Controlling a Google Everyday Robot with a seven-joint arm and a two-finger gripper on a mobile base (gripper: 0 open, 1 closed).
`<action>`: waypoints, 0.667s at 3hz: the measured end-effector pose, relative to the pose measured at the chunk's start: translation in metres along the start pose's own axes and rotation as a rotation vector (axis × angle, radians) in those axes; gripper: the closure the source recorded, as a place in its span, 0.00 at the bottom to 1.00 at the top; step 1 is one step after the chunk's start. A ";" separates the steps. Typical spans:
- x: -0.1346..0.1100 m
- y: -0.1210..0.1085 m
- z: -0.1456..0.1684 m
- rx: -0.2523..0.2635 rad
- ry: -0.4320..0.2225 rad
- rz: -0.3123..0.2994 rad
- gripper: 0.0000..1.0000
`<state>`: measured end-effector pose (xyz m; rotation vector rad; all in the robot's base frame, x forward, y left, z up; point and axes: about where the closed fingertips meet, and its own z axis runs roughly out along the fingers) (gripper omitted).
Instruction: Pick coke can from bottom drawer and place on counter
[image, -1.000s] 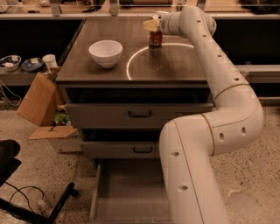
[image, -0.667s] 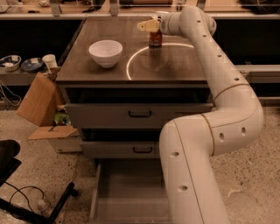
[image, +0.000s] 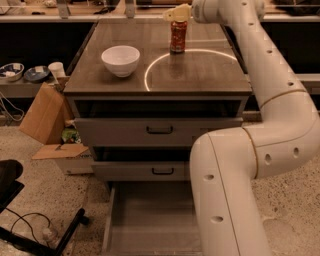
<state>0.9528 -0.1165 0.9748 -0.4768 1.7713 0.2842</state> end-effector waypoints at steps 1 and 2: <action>-0.010 -0.016 -0.047 0.016 0.074 -0.060 0.00; -0.001 -0.042 -0.097 0.061 0.185 -0.074 0.00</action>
Offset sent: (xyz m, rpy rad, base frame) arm -0.2053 -0.1165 -0.0059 -0.2537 0.2471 -0.1426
